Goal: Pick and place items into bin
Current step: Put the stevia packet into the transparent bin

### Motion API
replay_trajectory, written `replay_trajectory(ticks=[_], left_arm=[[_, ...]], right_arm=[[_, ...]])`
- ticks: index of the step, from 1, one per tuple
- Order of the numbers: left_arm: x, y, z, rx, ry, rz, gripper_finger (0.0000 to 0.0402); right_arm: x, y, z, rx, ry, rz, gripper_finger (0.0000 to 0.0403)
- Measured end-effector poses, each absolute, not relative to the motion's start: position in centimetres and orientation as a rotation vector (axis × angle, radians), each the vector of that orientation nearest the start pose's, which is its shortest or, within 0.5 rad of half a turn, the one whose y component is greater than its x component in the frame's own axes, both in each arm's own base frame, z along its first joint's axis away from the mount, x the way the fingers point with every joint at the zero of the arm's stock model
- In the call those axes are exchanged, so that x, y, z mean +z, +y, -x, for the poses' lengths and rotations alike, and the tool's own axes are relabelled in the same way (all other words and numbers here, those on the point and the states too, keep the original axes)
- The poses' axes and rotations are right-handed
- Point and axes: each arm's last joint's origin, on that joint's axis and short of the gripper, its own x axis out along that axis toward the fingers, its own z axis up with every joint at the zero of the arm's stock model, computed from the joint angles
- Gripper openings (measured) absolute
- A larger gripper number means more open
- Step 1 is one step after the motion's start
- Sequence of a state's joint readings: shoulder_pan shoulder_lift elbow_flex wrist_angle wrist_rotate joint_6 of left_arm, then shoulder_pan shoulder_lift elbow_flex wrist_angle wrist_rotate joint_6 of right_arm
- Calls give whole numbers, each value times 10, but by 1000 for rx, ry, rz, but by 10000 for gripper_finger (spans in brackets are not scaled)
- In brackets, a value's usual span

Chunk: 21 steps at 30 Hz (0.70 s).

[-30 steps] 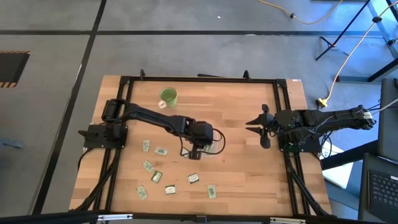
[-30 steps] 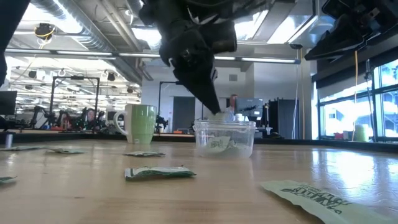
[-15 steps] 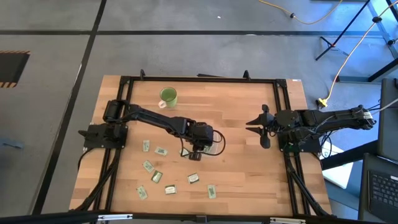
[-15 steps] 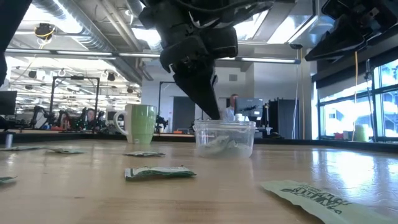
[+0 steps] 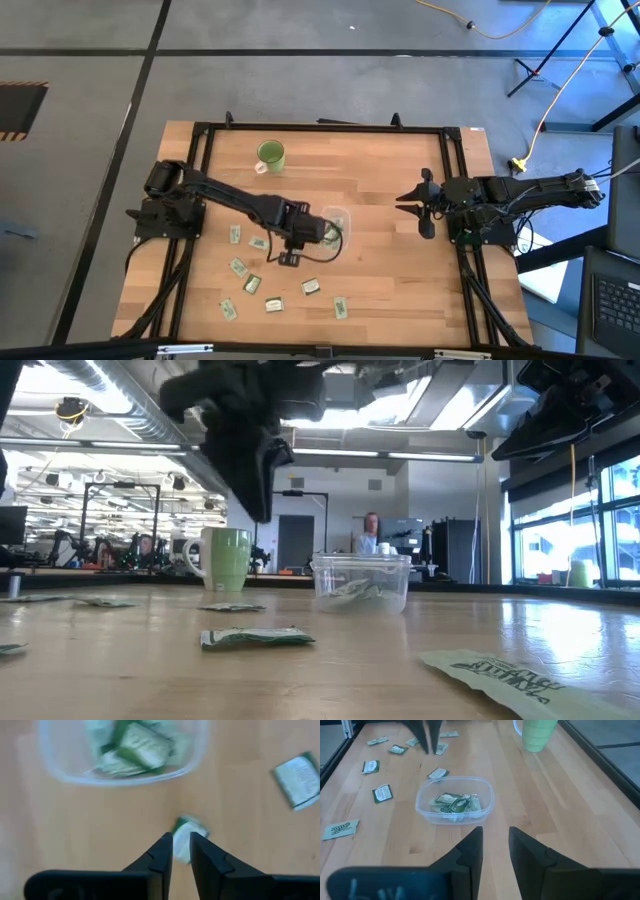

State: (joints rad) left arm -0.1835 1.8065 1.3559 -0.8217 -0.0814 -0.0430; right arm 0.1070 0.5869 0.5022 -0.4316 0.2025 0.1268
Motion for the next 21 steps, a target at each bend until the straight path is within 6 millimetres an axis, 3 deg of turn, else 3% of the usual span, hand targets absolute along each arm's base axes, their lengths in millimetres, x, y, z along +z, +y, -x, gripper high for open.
replay_trajectory(ticks=[8, 21], left_arm=[[175, -70, -342, -57, 1231, -78, 81], [150, -60, -342, -40, 1190, -32, 83]], right_arm=[[242, 8, -133, -126, 499, -47, 97], [242, 8, -133, -132, 497, -73, 97]])
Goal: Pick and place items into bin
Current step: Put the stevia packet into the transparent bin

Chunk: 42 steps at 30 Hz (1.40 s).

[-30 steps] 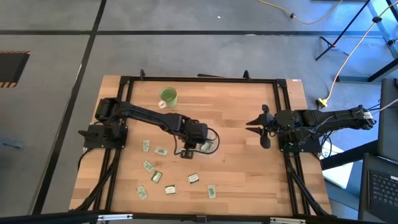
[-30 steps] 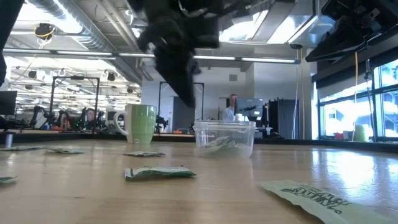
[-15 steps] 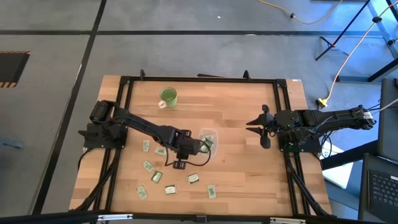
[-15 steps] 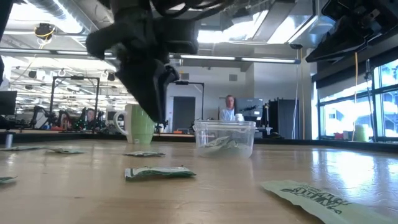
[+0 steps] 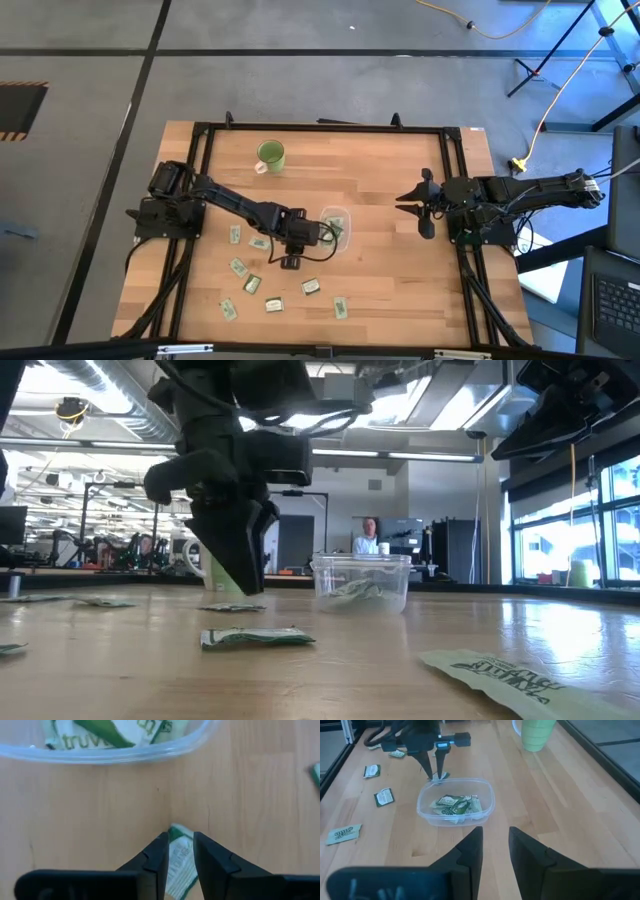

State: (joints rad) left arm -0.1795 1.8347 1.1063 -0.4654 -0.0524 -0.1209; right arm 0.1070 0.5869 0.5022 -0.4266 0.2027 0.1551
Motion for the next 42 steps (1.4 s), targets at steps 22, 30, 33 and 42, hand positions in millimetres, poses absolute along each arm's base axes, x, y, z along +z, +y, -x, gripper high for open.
replay_trajectory(ticks=[22, 30, 33, 42], left_arm=[[137, -61, -344, -43, 1237, -35, 6], [168, -60, -347, -47, 1341, -58, 4], [185, -58, -356, -47, 1303, -103, 4], [230, -30, -392, -72, 1019, -118, 5]], right_arm=[[242, 8, -133, -132, 498, -71, 97], [241, 8, -133, -132, 500, -67, 97], [241, 8, -133, -131, 502, -66, 97], [241, 8, -133, -131, 502, -63, 97]])
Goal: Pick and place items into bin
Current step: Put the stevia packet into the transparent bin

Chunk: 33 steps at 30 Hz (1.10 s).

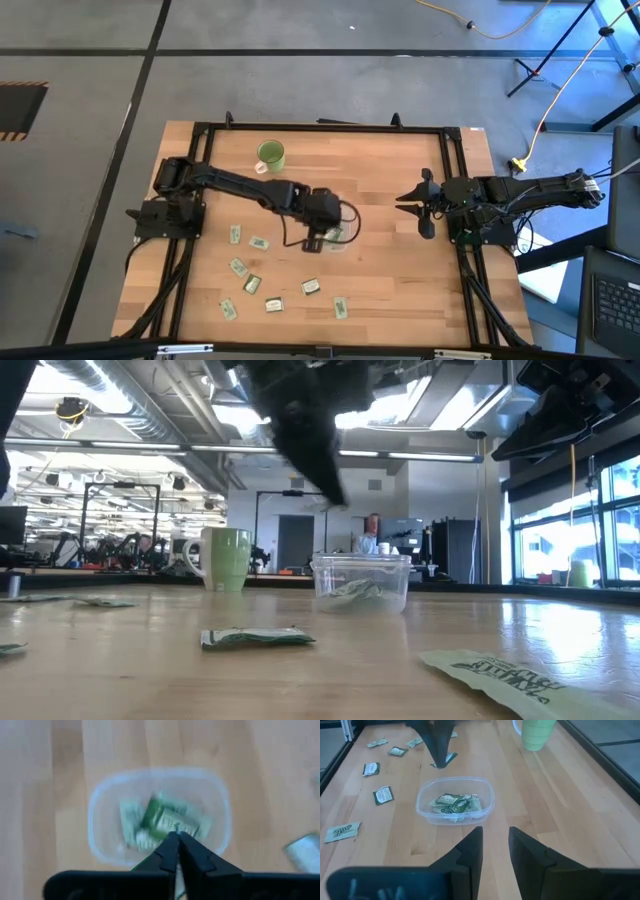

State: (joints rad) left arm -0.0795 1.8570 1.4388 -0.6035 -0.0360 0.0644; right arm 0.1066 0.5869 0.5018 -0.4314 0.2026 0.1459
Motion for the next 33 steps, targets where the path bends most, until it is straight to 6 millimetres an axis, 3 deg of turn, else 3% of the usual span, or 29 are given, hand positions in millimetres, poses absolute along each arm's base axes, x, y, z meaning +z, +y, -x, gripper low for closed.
replay_trajectory(ticks=[6, 23, 27, 33], left_arm=[[231, -13, -405, -119, 912, -62, 5], [175, -10, -422, -168, 1015, -46, 8], [175, -10, -423, -165, 1015, -45, 16], [180, -10, -420, -164, 1018, -45, 60]], right_arm=[[241, 8, -133, -126, 504, -43, 97], [241, 8, -133, -126, 506, -43, 97], [241, 8, -133, -126, 506, -43, 97], [241, 8, -133, -126, 506, -43, 97]])
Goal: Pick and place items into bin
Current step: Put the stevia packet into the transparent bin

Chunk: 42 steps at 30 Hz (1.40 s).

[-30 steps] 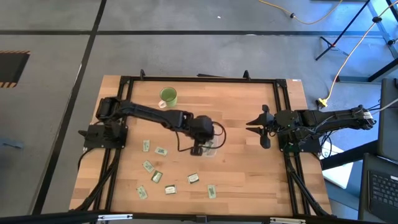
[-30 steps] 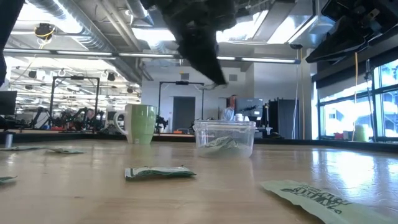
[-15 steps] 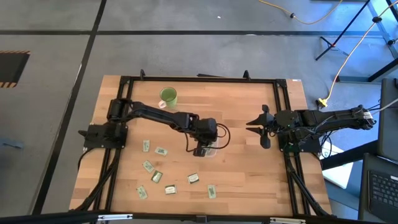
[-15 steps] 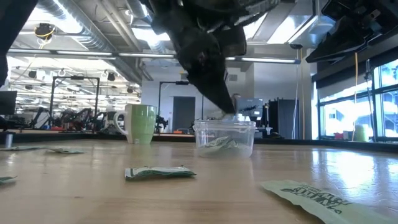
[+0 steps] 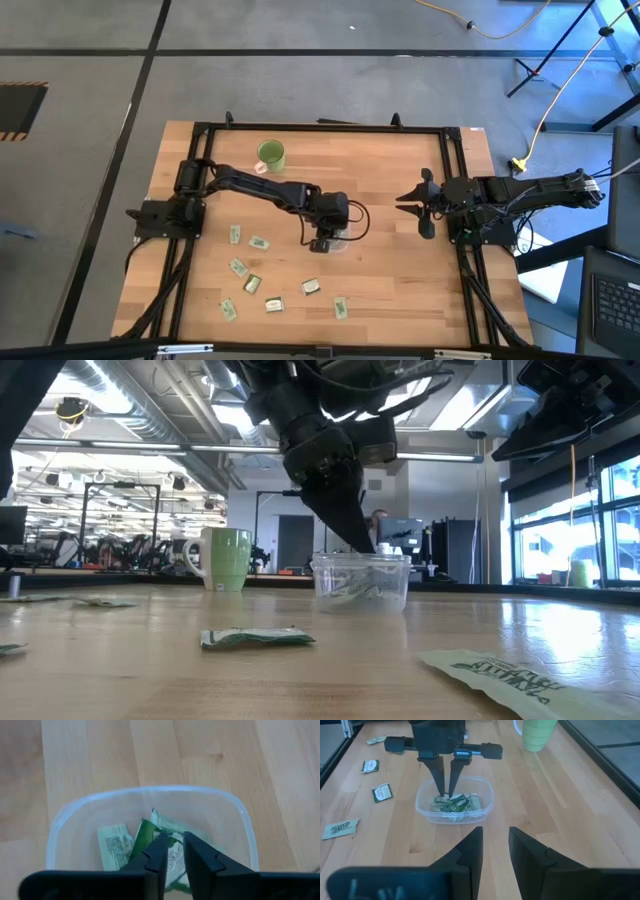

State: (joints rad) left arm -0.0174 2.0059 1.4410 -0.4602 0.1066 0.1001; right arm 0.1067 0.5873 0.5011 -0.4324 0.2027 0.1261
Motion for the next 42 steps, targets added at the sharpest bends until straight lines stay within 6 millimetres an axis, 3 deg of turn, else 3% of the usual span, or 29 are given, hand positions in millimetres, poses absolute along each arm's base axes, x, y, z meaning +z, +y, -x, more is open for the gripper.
replay_trajectory(ticks=[3, 10, 14, 21, 29, 42], left_arm=[[191, -10, -411, -172, 1058, -56, 78], [241, -16, -360, -32, 1160, -55, 88], [249, -24, -330, 25, 1138, 17, 88], [210, -47, -281, 122, 1190, 100, 88], [164, -62, -249, 210, 1309, 189, 88], [142, -65, -243, 185, 1258, 234, 79]], right_arm=[[241, 8, -133, -126, 509, -43, 97], [238, 8, -131, -135, 533, -67, 97], [238, 8, -131, -135, 536, -65, 97], [238, 8, -131, -134, 533, -63, 97], [238, 8, -131, -134, 532, -64, 97], [240, 8, -132, -133, 516, -67, 97]])
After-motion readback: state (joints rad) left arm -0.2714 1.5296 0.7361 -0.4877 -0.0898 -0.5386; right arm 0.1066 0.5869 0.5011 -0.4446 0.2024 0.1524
